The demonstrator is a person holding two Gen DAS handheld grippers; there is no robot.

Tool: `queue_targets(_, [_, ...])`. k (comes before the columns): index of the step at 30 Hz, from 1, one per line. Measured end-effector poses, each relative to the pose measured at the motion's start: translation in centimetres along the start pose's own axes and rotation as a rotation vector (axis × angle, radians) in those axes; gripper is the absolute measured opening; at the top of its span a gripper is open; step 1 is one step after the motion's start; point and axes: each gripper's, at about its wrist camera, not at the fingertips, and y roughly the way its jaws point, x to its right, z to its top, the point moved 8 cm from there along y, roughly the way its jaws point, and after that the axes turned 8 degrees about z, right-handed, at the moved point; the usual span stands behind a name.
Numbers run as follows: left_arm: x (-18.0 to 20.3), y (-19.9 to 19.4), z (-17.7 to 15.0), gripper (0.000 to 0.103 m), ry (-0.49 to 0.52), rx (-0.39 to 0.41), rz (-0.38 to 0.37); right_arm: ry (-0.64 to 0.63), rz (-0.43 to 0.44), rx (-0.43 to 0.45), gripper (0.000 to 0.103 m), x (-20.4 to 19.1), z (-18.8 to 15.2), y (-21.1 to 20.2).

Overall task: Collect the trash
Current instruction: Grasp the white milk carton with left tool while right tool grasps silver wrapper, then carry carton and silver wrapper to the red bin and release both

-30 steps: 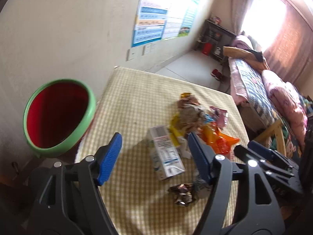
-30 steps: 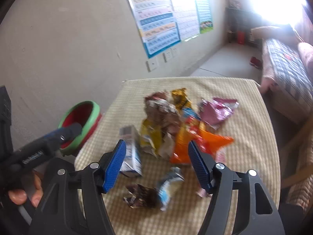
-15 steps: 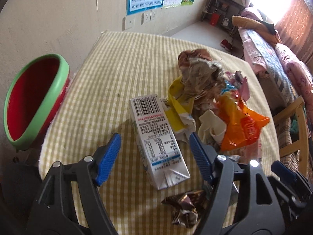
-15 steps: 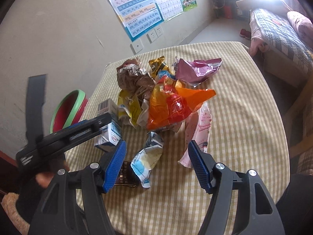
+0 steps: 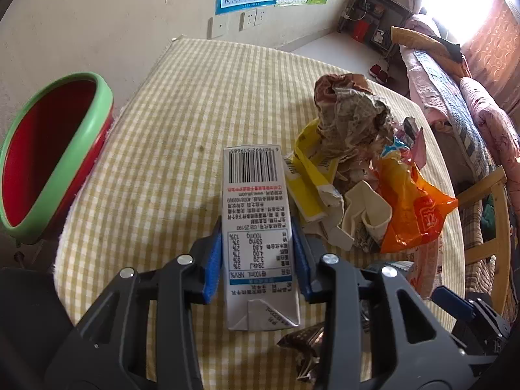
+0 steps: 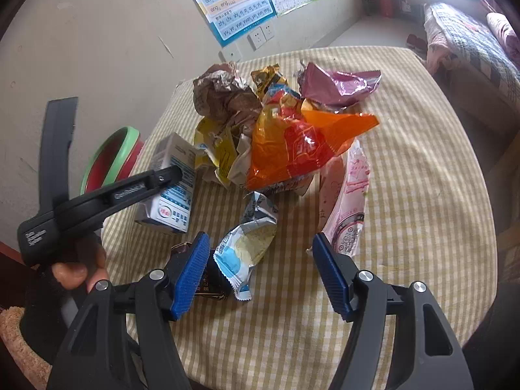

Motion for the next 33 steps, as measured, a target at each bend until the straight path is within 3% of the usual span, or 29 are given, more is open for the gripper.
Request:
queue_targets(9, [-0.5, -1.4, -0.4, 0.037, 0.04, 0.032, 0.034, 0.022, 0.032, -0.069, 0.064, 0.0, -1.1, 2.6])
queue_targets(11, [-0.4, -0.9, -0.7, 0.038, 0.04, 0.017, 0.034, 0.007, 0.026, -0.076, 0.058, 0.0, -1.2, 3.0])
queue_targets(13, [-0.8, -0.7, -1.3, 0.038, 0.031, -0.001, 0.036, 0.01, 0.027, -0.096, 0.038, 0.0, -1.5, 3.6])
queue_targets(16, [-1.4, -0.9, -1.9, 0.04, 0.013, -0.015, 0.025, 0.015, 0.047, -0.094, 0.031, -0.2, -1.7, 3.7])
queue_targets(25, [-1.4, -0.1, -3.2, 0.039, 0.006, -0.074, 0.008, -0.048, 0.047, -0.044, 0.029, -1.4, -1.5, 1.9])
queue_targets(33, [-1.4, -2.8, -1.7, 0.037, 0.0, 0.03, -0.003, -0.111, 0.063, 0.012, 0.029, -3.7, -0.4, -0.6])
